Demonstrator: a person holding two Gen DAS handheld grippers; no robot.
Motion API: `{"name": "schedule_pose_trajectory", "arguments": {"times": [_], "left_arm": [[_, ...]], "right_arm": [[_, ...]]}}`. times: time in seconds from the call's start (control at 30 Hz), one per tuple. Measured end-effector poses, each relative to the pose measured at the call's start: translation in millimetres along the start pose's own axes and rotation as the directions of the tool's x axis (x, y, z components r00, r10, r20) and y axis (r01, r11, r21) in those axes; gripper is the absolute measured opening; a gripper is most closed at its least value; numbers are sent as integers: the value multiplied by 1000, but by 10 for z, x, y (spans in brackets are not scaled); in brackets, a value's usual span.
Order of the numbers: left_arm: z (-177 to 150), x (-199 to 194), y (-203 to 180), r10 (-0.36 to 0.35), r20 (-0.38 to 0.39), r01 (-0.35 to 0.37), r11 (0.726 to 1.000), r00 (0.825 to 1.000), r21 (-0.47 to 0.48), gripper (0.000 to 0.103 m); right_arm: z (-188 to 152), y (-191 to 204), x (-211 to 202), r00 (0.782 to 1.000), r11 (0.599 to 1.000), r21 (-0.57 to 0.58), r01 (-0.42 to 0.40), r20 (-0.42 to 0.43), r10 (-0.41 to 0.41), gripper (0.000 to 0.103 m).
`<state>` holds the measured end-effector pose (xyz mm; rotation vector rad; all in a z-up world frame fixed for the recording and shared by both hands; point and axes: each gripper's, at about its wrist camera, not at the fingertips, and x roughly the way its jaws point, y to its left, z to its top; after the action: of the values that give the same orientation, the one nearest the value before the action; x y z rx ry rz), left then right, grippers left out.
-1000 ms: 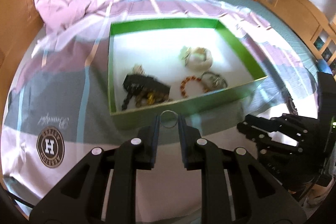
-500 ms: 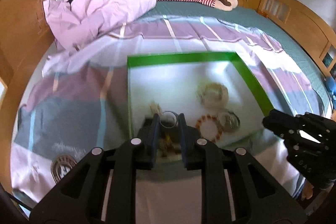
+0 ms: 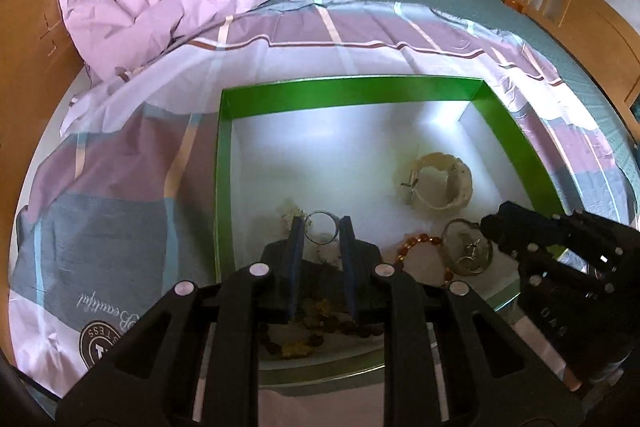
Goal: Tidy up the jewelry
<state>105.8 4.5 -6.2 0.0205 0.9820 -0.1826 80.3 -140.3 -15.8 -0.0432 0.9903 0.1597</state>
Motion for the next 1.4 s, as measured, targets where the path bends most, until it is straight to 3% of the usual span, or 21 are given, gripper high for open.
{"name": "schedule_pose_trajectory", "arguments": {"times": [0.1,0.17,0.2,0.3,0.37,0.47,0.63,0.87,1.4], "left_arm": [[-10,-22,-13,10,5,-10,1000,1000,-1,19],[-8,-43,-27,-1,4,1,1000,1000,-1,32],[-13,-73,-33,-5,8,5,1000,1000,-4,36],[-20,-173,-47,-4,24,4,1000,1000,-7,50],[-29,-260,-49,1,31,-1,1000,1000,-12,68],[-58,-468,-16,-4,49,5,1000,999,-30,77],[-112,-753,51,24,97,-19,998,995,-54,96],[-213,-813,75,31,81,-26,998,996,-62,98],[-226,-728,30,45,43,-43,997,998,-57,98]], "right_arm": [[-4,-38,-60,1000,1000,18,14,10,-14,35],[-8,-61,-143,999,999,21,23,30,-24,49],[-10,-69,-177,999,999,21,31,38,-32,51],[-31,-115,-303,996,998,32,55,64,-57,73],[-58,-150,-382,994,996,52,70,80,-74,85],[-110,-209,-471,993,993,94,75,87,-83,95],[-190,-258,-507,998,986,160,41,47,-49,99],[-228,-130,-594,993,990,115,84,77,-93,99],[-216,14,-611,992,995,57,83,87,-88,99]]}}
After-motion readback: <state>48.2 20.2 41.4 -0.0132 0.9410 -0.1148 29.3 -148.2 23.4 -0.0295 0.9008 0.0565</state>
